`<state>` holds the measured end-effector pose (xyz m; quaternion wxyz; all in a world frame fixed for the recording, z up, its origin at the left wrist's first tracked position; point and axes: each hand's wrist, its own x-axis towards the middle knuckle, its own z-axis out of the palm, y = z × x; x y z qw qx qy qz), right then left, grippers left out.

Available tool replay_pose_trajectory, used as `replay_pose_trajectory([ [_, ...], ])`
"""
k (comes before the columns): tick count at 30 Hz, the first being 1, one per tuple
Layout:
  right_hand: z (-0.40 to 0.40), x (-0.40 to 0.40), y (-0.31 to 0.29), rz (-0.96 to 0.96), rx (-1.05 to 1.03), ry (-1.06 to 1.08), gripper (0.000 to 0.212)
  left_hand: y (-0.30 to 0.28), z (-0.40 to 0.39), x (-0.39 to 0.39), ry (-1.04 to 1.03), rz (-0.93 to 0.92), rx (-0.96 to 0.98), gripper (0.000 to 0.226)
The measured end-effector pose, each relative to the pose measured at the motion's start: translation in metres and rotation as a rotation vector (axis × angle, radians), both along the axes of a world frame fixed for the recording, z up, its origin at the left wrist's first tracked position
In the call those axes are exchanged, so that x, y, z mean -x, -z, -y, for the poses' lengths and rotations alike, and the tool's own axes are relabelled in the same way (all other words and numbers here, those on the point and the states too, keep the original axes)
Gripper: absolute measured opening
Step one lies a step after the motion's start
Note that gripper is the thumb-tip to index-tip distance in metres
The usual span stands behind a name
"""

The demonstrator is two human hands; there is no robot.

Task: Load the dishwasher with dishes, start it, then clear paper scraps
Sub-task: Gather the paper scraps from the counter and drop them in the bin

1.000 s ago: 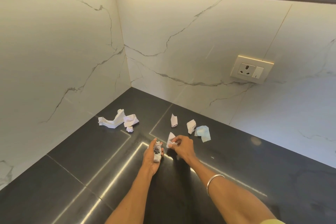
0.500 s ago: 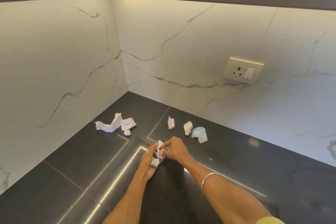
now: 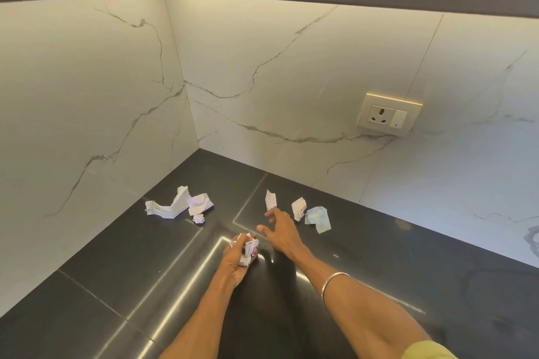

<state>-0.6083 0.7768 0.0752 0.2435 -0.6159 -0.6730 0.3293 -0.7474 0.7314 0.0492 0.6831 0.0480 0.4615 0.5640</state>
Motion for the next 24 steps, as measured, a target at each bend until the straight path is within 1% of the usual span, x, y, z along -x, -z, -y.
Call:
replay_pose_trajectory([
  [3, -0.013, 0.002, 0.0, 0.096, -0.058, 0.001, 0.052, 0.004, -0.007, 0.003, -0.027, 0.05, 0.004, 0.008],
  [6, -0.031, 0.005, 0.0, 0.2, -0.099, -0.021, 0.074, 0.005, -0.017, 0.006, -0.065, 0.073, 0.016, 0.006],
  [8, -0.045, 0.007, 0.001, 0.23, -0.057, -0.067, 0.084, 0.006, -0.022, 0.01, -0.049, 0.049, 0.013, 0.004],
  [9, -0.051, 0.009, 0.003, 0.258, -0.022, -0.099, 0.084, 0.007, -0.023, 0.012, -0.033, 0.038, 0.003, 0.002],
  [12, -0.062, 0.009, 0.01, 0.396, 0.047, -0.144, 0.073, 0.01, -0.02, 0.015, -0.024, 0.033, -0.032, 0.008],
  [14, -0.06, 0.007, 0.015, 0.441, -0.002, -0.124, 0.06, 0.011, -0.017, 0.015, -0.032, 0.026, -0.058, 0.01],
  [16, -0.053, 0.007, 0.019, 0.396, -0.069, -0.052, 0.048, 0.01, -0.014, 0.012, -0.043, -0.002, -0.055, 0.008],
  [20, -0.033, 0.011, 0.019, 0.332, -0.098, 0.054, 0.032, 0.006, -0.01, 0.01, -0.054, -0.035, -0.048, 0.009],
  [22, -0.024, 0.01, 0.02, 0.347, -0.092, 0.064, 0.015, 0.006, -0.008, 0.007, -0.069, -0.058, -0.039, 0.009],
  [23, -0.02, 0.009, 0.022, 0.329, -0.074, 0.088, 0.012, 0.006, -0.007, 0.006, -0.08, -0.066, -0.035, 0.011],
  [24, -0.017, 0.007, 0.024, 0.28, -0.034, 0.125, 0.016, 0.006, -0.005, 0.005, -0.088, -0.069, -0.035, 0.011],
])
